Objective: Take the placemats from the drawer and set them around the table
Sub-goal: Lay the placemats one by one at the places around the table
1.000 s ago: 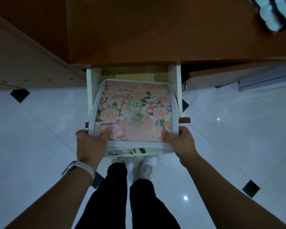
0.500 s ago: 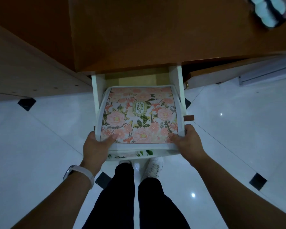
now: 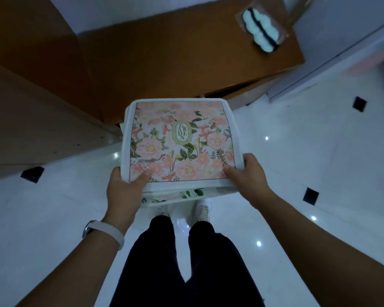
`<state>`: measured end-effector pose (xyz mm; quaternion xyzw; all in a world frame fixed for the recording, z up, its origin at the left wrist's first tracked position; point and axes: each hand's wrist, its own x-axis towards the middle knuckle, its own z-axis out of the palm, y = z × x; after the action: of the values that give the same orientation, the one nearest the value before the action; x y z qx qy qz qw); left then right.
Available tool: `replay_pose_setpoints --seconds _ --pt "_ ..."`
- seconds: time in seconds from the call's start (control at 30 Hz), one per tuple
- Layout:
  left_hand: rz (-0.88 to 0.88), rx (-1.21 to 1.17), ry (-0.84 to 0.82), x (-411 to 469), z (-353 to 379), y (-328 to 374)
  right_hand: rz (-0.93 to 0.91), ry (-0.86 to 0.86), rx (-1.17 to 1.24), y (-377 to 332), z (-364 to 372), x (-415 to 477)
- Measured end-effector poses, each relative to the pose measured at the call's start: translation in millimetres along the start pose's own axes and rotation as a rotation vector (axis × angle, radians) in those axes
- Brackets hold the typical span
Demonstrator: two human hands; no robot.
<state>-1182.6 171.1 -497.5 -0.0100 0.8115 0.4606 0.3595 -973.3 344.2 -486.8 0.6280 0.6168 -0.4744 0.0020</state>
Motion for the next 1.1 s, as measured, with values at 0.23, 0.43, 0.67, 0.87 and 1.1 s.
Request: replay_pose_setpoints --seconds 0.23,0.43,0.67,0.87,1.1 --pt "0.13 0.0 -0.219 -30.6 -7.3 80.9 0.055 0.232 0.149 -39.1 -62.5 -82.8" --pt "0.301 0.088 -0.479 -75.1 16.3 141.1 0.081 0.479 0.261 -33.6 -109.9 -164.4" --pt "0.456 0.209 -0.803 -176.5 58.9 171.1 0.13 0.73 0.344 13.3 -152.6 -264.6" --pt "0.55 0.214 -0.983 -275.5 84.8 151.8 0.189 0.906 0.462 81.3 -174.5 -357.6" --pt "0.666 0.299 -1.163 -402.2 99.8 86.4 0.262 1.084 0.581 181.3 -175.1 -487.7"
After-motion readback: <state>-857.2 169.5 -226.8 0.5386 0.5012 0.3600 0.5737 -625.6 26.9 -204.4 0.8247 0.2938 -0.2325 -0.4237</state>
